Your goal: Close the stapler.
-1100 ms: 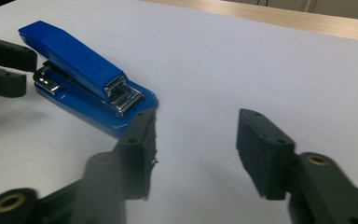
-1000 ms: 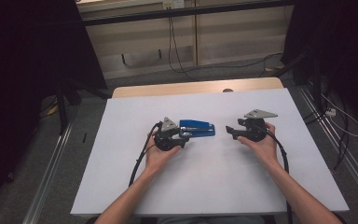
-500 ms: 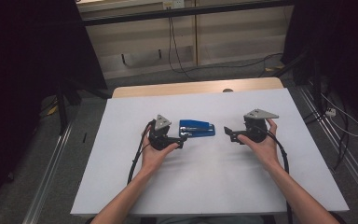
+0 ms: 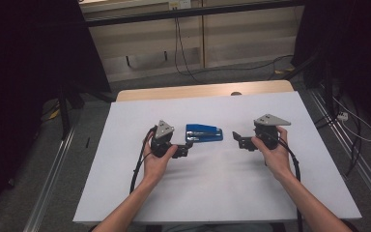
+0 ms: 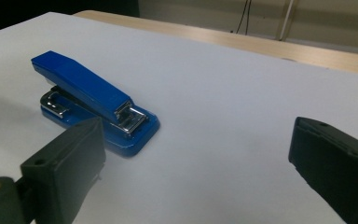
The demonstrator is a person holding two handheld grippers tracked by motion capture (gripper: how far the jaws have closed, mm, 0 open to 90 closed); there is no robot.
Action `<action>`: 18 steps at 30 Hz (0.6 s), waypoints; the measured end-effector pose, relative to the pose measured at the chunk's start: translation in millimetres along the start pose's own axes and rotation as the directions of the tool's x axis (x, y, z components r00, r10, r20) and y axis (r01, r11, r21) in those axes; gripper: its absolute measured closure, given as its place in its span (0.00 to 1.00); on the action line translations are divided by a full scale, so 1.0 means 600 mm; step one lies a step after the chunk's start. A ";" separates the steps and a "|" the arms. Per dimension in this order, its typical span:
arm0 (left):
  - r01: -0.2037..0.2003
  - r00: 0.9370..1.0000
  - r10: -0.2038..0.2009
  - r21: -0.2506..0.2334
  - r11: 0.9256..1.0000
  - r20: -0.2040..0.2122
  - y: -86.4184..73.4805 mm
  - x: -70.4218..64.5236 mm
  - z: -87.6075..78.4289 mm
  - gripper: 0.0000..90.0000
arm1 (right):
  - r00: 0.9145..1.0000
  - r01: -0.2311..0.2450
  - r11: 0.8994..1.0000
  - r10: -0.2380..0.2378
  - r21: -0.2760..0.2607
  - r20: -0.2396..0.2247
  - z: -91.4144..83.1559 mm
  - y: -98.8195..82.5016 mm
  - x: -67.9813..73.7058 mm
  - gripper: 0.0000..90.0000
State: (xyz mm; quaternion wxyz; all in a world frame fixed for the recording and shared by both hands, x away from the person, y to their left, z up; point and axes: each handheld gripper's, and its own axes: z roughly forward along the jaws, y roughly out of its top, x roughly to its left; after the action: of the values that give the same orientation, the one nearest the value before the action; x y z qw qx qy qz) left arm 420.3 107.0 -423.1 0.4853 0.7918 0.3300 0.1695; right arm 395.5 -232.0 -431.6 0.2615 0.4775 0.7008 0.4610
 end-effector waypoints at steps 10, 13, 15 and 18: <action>-0.008 1.000 0.008 -0.028 1.000 -0.015 -0.010 -0.003 -0.040 0.06 | 1.000 0.004 1.000 -0.004 -0.013 0.019 -0.027 -0.008 -0.003 0.05; -0.005 0.999 0.004 -0.031 1.000 -0.038 -0.016 0.002 -0.051 0.06 | 1.000 0.003 0.999 -0.002 -0.034 0.024 -0.038 -0.008 -0.003 0.05; 0.001 0.999 -0.002 -0.027 1.000 -0.045 -0.020 0.006 -0.059 0.07 | 1.000 -0.005 0.999 0.007 -0.038 0.028 -0.044 -0.012 -0.004 0.05; 0.013 0.999 -0.015 -0.045 0.999 -0.048 -0.025 0.008 -0.073 0.07 | 1.000 -0.009 0.999 0.010 -0.037 0.028 -0.051 -0.018 -0.006 0.05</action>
State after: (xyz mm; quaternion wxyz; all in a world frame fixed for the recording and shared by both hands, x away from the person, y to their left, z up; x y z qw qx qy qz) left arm 392.7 143.8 -415.9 0.4960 0.7741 0.3431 0.1925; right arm 367.6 -248.6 -428.4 0.2780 0.4821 0.6862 0.4685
